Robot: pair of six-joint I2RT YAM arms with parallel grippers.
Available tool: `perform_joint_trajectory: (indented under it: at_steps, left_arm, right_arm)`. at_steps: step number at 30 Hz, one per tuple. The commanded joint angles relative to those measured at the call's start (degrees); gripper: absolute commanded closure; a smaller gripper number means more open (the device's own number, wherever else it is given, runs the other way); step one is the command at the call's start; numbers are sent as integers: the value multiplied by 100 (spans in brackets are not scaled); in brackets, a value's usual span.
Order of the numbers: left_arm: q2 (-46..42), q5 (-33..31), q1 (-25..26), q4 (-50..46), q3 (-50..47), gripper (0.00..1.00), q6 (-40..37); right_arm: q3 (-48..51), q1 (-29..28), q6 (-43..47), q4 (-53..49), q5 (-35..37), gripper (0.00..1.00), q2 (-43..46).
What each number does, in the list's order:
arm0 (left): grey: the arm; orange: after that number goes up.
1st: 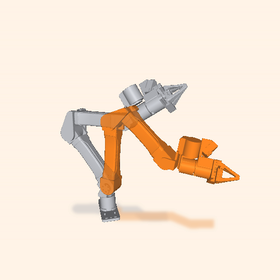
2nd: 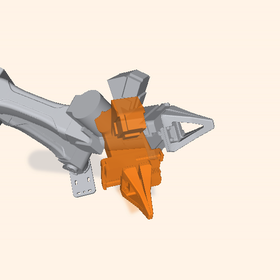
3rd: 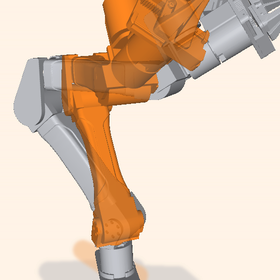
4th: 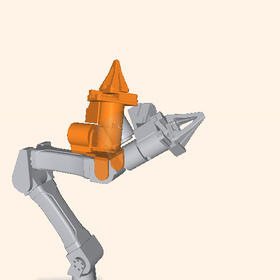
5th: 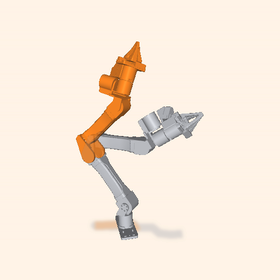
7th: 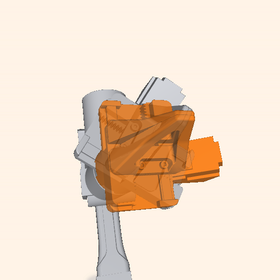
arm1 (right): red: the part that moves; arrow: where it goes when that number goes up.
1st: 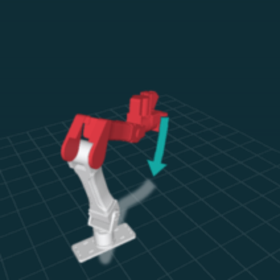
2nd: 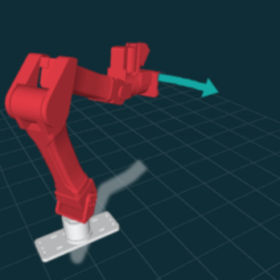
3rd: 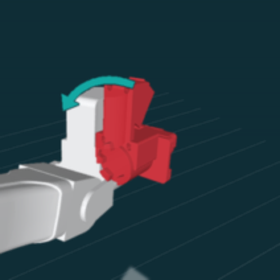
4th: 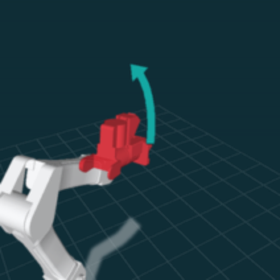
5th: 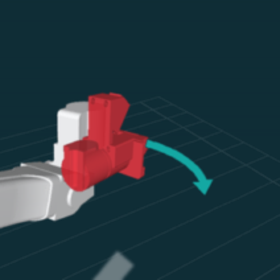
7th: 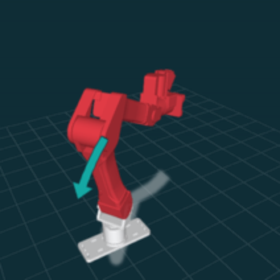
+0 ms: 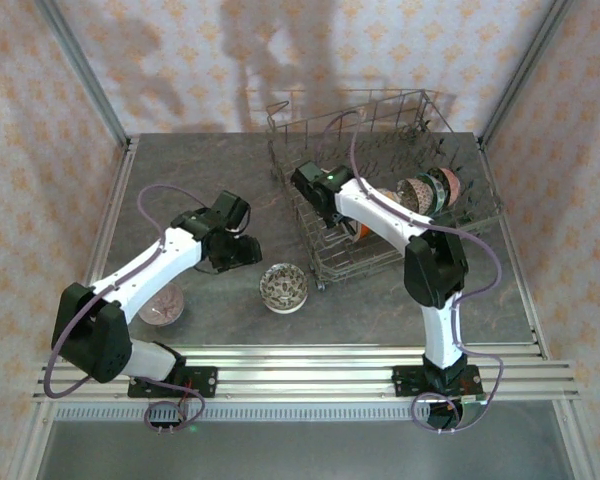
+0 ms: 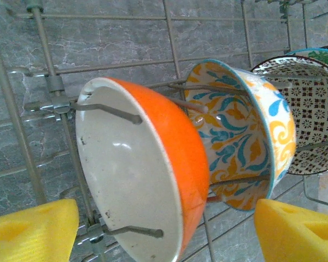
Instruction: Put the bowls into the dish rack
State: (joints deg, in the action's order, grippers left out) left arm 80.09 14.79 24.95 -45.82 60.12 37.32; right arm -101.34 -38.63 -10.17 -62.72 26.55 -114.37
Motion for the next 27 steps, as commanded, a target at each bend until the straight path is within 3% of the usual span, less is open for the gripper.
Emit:
perform_joint_trajectory:
  at_steps: [1, 7, 27]
  left_arm:
    - [-98, -26, 205, -212, -131, 45, 69]
    - [76, 91, 537, -167, -140, 45, 65]
    - [908, 476, 783, 84, -104, 51, -385]
  right_arm:
    - [-105, 124, 225, 58, 6, 16, 496]
    - [-168, 370, 288, -25, -75, 15, 700]
    - [308, 409, 293, 93, -88, 14, 1143]
